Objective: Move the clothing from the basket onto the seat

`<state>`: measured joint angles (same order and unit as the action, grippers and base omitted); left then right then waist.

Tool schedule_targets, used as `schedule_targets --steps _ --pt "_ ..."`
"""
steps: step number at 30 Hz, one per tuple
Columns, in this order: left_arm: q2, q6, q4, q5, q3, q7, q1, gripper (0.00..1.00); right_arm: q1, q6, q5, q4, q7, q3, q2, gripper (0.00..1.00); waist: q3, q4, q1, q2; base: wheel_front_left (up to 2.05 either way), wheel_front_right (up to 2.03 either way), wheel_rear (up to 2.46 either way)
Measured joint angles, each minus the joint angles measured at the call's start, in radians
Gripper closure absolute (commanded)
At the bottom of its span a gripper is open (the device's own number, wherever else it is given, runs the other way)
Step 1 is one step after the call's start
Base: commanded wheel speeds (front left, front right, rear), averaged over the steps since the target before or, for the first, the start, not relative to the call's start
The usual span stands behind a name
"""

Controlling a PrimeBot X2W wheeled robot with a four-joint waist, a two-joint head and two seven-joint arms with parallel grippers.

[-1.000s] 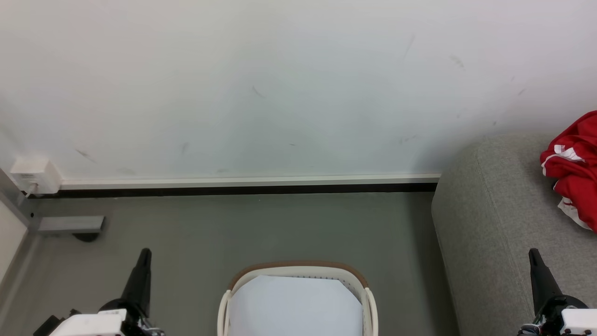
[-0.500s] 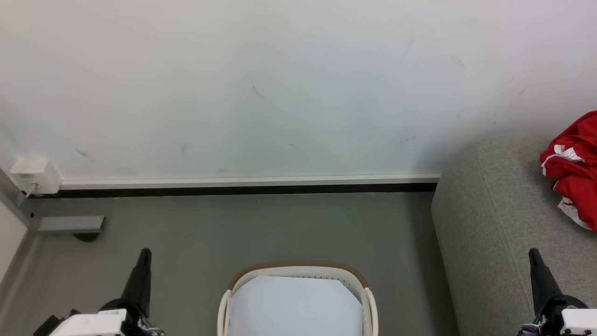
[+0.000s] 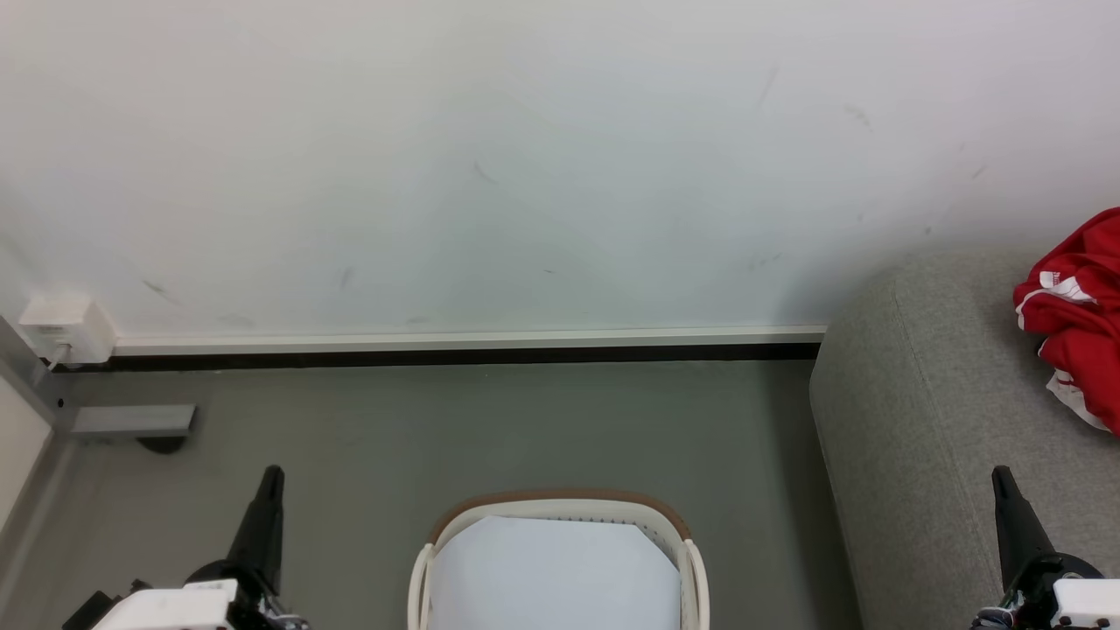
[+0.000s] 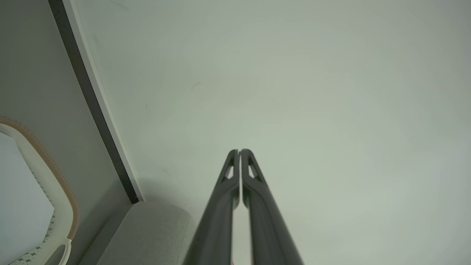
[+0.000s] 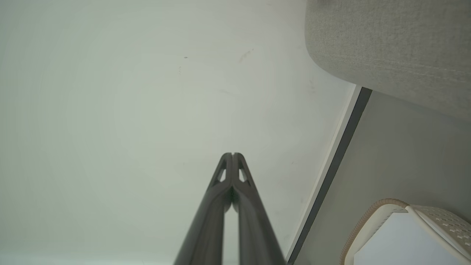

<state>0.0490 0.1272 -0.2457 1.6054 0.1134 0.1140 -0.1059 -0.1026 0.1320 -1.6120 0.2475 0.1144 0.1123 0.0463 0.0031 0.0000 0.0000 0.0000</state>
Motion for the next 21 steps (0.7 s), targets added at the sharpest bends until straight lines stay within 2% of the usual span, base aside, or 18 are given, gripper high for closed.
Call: schedule_targets --steps 21 --pt "0.0 0.0 0.0 0.0 0.0 0.0 0.0 1.0 0.0 0.0 0.0 0.0 0.0 0.0 0.0 1.0 0.0 0.0 0.0 0.0 0.0 0.0 0.0"
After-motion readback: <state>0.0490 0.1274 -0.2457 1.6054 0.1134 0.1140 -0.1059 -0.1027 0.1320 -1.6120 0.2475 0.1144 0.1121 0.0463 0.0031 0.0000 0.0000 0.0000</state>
